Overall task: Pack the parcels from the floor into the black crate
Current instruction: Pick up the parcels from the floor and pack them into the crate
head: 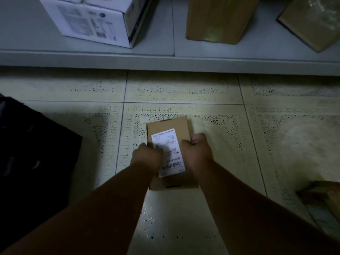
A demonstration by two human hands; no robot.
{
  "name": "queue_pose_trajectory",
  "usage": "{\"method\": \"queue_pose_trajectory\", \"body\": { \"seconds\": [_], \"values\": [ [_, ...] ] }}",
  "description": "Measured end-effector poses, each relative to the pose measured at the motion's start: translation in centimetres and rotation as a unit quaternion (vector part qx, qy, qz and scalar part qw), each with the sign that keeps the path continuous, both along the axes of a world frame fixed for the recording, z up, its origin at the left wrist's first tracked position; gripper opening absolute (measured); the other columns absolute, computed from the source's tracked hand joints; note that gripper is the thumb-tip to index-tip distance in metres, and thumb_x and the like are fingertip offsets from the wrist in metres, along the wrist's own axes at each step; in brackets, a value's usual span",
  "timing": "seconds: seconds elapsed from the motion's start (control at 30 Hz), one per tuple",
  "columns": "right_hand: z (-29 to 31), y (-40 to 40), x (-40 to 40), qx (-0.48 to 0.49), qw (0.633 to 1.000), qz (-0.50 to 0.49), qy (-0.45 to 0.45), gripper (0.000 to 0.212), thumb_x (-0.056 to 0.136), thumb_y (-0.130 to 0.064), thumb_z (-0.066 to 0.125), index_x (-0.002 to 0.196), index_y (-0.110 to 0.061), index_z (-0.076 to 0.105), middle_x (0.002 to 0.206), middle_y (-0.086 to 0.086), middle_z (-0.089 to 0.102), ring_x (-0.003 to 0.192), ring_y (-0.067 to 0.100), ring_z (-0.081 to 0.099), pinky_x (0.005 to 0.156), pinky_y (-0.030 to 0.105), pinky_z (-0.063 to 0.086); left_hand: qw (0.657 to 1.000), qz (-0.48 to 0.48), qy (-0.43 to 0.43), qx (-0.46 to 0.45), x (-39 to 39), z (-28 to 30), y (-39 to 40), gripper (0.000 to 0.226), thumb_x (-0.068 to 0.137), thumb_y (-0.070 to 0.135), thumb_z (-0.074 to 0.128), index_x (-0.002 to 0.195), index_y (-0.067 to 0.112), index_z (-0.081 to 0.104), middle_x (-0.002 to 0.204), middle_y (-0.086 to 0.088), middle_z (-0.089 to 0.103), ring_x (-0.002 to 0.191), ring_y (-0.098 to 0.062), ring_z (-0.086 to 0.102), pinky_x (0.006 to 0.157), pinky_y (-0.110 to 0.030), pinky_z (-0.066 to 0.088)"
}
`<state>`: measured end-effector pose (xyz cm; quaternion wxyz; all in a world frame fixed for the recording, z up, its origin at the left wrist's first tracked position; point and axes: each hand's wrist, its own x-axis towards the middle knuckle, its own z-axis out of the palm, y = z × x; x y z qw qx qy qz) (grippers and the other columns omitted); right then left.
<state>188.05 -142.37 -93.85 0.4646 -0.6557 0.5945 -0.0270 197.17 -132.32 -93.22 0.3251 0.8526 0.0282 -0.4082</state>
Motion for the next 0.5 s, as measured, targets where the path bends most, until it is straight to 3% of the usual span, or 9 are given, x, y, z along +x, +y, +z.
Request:
{"method": "queue_pose_trajectory", "body": {
  "seconds": [0.13,0.2,0.23,0.3,0.4,0.47,0.5],
  "values": [
    [6.0,0.6,4.6,0.042,0.988,-0.035,-0.148,0.022,0.087,-0.031,0.059,0.1,-0.013,0.055,0.077,0.005,0.062,0.064,0.02,0.06,0.051,0.024,0.042,0.992,0.042,-0.033,-0.118,3.5,3.7,0.4,0.066,0.062,0.07,0.06,0.111,0.026,0.06,0.108,-0.005,0.068,0.088,-0.025,0.069,0.072,-0.043,0.06],
    [9.5,0.9,6.9,0.099,0.968,-0.028,-0.231,0.027,0.081,-0.037,0.06,0.095,-0.015,0.065,0.084,0.01,0.07,0.079,0.031,0.068,0.068,0.042,0.058,0.975,0.069,-0.027,-0.211,4.9,7.4,0.4,0.049,0.079,0.066,0.06,0.113,0.03,0.059,0.103,0.001,0.071,0.083,-0.015,0.071,0.062,-0.03,0.059],
    [11.4,1.3,8.3,0.125,0.955,-0.01,-0.269,0.029,0.08,-0.038,0.059,0.094,-0.014,0.069,0.088,0.011,0.072,0.085,0.034,0.07,0.077,0.052,0.059,0.966,0.073,-0.018,-0.248,6.0,9.6,0.7,0.04,0.086,0.062,0.055,0.114,0.033,0.059,0.099,0.003,0.073,0.081,-0.011,0.071,0.063,-0.029,0.059],
    [14.4,2.2,10.3,0.106,0.947,0.051,-0.298,0.021,0.086,-0.032,0.059,0.089,-0.015,0.07,0.089,0.009,0.073,0.089,0.031,0.07,0.082,0.052,0.058,0.952,0.069,0.023,-0.296,8.6,13.2,1.4,0.05,0.085,0.072,0.046,0.11,0.034,0.067,0.099,0.002,0.075,0.092,-0.015,0.071,0.082,-0.04,0.057],
    [17.5,3.9,13.1,0.031,0.95,0.11,-0.289,0.015,0.091,-0.035,0.062,0.089,-0.021,0.066,0.088,-0.001,0.072,0.086,0.019,0.067,0.079,0.04,0.055,0.906,0.114,0.138,-0.384,11.8,17.0,3.1,0.085,0.062,0.088,0.049,0.115,0.025,0.071,0.114,-0.013,0.071,0.109,-0.031,0.066,0.098,-0.052,0.047],
    [18.4,5.4,14.2,0.025,0.957,0.111,-0.266,0.025,0.086,-0.047,0.066,0.101,-0.028,0.063,0.097,-0.007,0.07,0.09,0.014,0.066,0.084,0.04,0.055,0.879,0.159,0.175,-0.414,12.3,18.4,4.7,0.095,0.062,0.087,0.05,0.126,0.019,0.064,0.122,-0.018,0.067,0.113,-0.035,0.064,0.102,-0.054,0.044],
    [18.9,6.3,14.3,0.033,0.962,0.102,-0.252,0.037,0.082,-0.052,0.068,0.11,-0.03,0.059,0.103,-0.009,0.069,0.092,0.012,0.066,0.085,0.039,0.055,0.883,0.175,0.159,-0.406,11.8,19.1,5.6,0.09,0.065,0.084,0.053,0.126,0.018,0.065,0.12,-0.017,0.067,0.112,-0.035,0.065,0.102,-0.054,0.044]
  ]
}}
